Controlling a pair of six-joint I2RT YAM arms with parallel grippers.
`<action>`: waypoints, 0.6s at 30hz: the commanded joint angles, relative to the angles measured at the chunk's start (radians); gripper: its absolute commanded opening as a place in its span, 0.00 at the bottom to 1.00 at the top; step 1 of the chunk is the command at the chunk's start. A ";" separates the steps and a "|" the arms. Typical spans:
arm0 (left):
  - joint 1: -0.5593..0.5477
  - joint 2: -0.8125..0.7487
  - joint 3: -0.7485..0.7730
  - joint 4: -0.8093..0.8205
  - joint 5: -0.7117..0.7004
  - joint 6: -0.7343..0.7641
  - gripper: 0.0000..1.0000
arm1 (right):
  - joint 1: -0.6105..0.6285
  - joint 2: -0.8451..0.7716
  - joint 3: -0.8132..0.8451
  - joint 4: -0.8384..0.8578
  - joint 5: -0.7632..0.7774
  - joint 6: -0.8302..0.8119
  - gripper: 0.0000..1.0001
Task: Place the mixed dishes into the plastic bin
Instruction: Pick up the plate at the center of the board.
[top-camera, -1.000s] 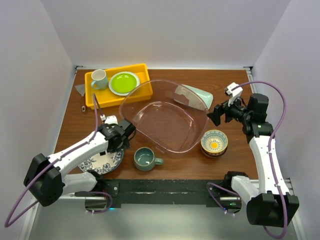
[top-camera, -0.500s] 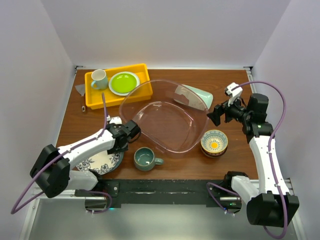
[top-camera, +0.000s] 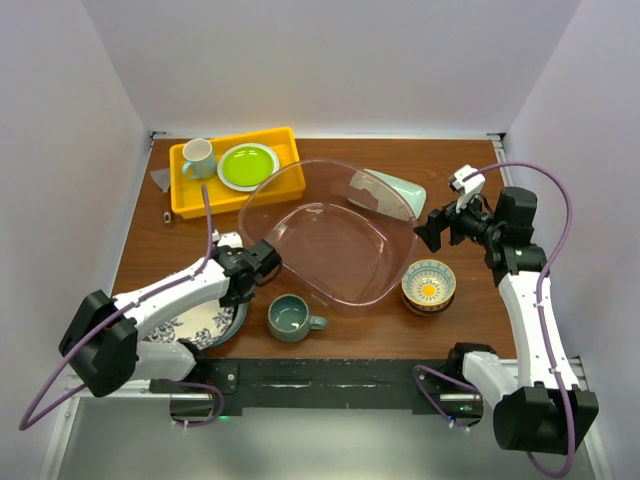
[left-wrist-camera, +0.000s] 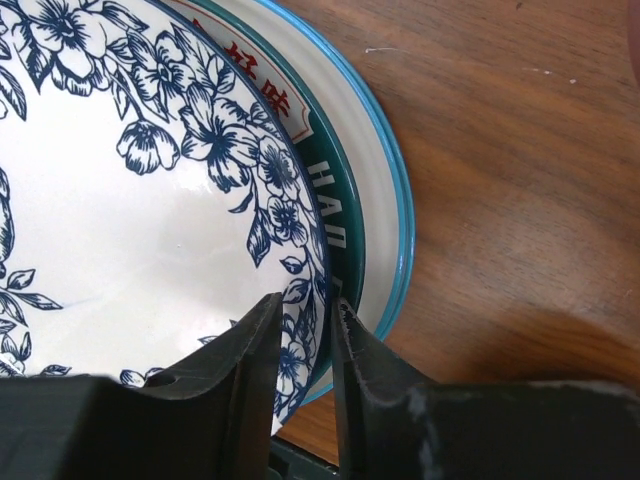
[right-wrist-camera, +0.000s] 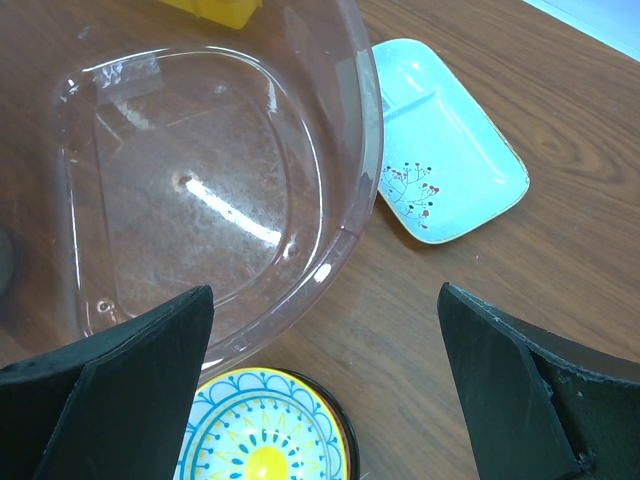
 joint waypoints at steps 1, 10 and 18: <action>-0.002 -0.034 0.034 -0.048 -0.072 -0.015 0.30 | 0.004 -0.022 0.011 0.025 0.004 -0.014 0.98; -0.001 -0.028 0.002 -0.016 -0.056 -0.016 0.30 | 0.004 -0.024 0.011 0.025 0.006 -0.015 0.98; -0.001 0.030 0.002 -0.025 -0.059 -0.021 0.34 | 0.004 -0.027 0.013 0.022 0.007 -0.015 0.98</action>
